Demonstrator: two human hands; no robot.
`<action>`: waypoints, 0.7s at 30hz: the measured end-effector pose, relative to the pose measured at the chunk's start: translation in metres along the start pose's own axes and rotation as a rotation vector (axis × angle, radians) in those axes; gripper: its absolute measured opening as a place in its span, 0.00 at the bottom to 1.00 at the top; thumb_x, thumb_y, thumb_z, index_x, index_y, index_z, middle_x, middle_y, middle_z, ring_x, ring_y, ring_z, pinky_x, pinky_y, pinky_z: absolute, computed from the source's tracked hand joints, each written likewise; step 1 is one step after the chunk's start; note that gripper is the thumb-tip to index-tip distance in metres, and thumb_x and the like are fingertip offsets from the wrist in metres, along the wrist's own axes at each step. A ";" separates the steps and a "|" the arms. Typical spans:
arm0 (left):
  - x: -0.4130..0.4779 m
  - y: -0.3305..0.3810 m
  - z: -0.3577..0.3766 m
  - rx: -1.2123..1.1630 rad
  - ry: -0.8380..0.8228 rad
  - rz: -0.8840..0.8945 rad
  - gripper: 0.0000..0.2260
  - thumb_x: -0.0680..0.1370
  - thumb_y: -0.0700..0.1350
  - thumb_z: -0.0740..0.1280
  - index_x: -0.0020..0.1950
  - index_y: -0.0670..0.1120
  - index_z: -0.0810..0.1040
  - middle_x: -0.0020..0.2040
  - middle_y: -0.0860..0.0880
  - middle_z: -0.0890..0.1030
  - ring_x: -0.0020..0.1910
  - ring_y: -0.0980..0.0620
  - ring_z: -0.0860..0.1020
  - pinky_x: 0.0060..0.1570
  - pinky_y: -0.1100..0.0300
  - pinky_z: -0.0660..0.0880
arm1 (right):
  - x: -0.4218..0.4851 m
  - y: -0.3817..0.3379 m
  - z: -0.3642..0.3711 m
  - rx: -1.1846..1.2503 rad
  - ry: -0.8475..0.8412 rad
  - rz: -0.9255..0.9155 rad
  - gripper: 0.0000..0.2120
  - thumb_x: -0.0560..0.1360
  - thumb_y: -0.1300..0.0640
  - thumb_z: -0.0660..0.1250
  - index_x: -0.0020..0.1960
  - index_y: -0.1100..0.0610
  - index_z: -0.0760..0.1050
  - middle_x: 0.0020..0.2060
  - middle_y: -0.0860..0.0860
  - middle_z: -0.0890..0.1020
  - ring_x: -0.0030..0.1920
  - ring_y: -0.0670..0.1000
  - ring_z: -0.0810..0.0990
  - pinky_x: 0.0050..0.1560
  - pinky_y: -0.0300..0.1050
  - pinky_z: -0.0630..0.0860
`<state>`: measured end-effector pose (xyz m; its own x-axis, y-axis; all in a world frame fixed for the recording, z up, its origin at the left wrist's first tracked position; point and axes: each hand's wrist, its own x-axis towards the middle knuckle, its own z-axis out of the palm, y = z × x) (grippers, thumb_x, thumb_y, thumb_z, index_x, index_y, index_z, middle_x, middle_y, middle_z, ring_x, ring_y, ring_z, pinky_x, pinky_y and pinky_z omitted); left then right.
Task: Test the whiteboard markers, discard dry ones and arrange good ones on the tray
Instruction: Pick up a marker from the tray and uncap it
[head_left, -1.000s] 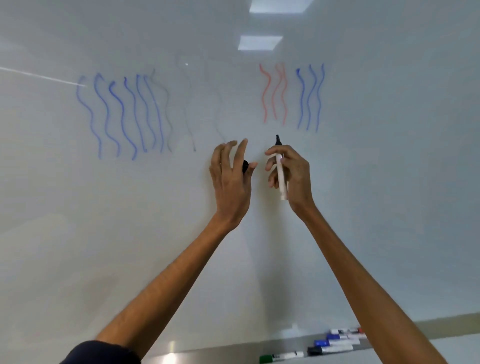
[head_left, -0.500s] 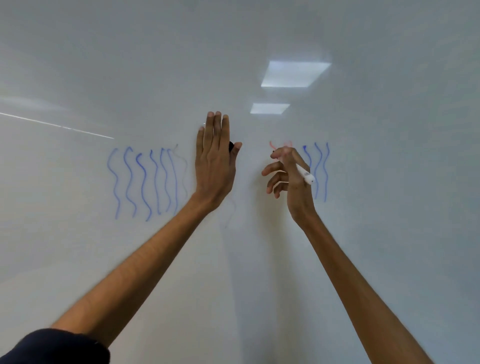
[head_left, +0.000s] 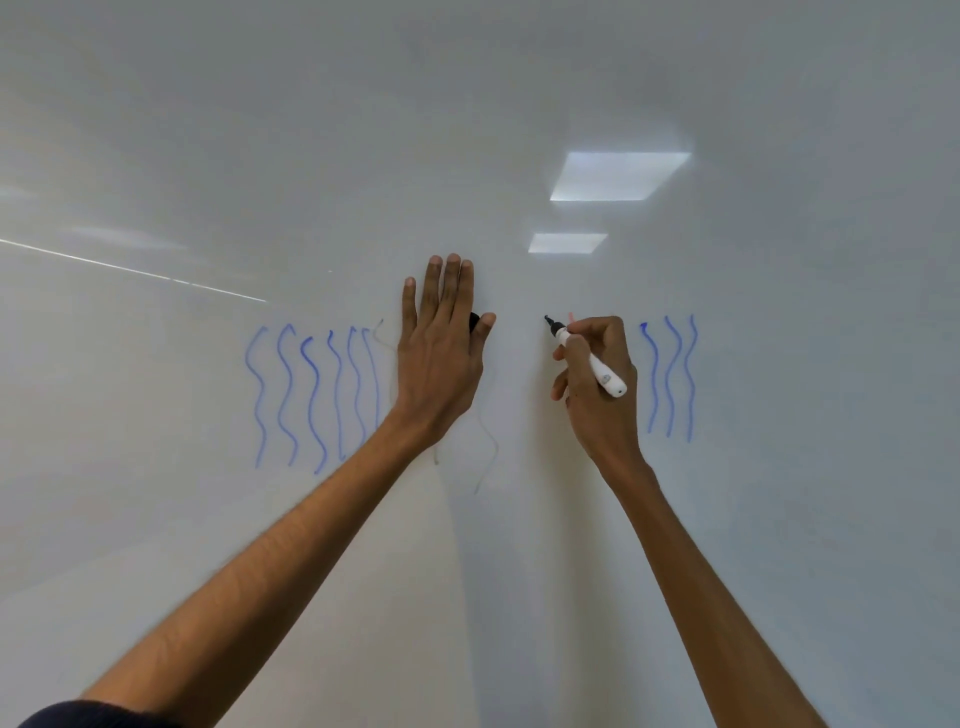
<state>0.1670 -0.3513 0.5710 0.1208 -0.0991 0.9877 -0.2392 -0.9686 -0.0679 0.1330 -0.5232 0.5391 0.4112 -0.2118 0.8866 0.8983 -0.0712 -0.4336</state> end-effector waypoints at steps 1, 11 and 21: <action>0.000 0.000 0.000 0.006 -0.001 0.000 0.26 0.85 0.54 0.49 0.79 0.42 0.53 0.80 0.45 0.54 0.79 0.48 0.49 0.78 0.48 0.44 | -0.003 0.000 -0.001 0.006 0.002 0.008 0.04 0.81 0.61 0.62 0.52 0.62 0.69 0.40 0.58 0.79 0.31 0.63 0.74 0.29 0.46 0.73; -0.001 0.002 -0.001 0.037 0.003 -0.012 0.26 0.85 0.53 0.50 0.79 0.42 0.54 0.80 0.45 0.54 0.79 0.48 0.49 0.78 0.47 0.43 | -0.062 0.014 -0.015 -0.070 -0.013 0.055 0.05 0.80 0.64 0.61 0.45 0.59 0.69 0.34 0.59 0.76 0.31 0.65 0.73 0.28 0.55 0.71; -0.003 0.005 -0.003 0.015 -0.001 -0.025 0.26 0.85 0.53 0.50 0.79 0.42 0.53 0.80 0.45 0.54 0.79 0.48 0.49 0.77 0.48 0.40 | -0.070 0.008 -0.023 -0.075 0.052 0.082 0.05 0.78 0.66 0.64 0.44 0.62 0.71 0.32 0.57 0.79 0.31 0.60 0.76 0.30 0.55 0.73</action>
<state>0.1623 -0.3548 0.5683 0.1276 -0.0755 0.9889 -0.2216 -0.9741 -0.0458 0.1084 -0.5313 0.4702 0.4726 -0.2697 0.8390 0.8469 -0.1242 -0.5170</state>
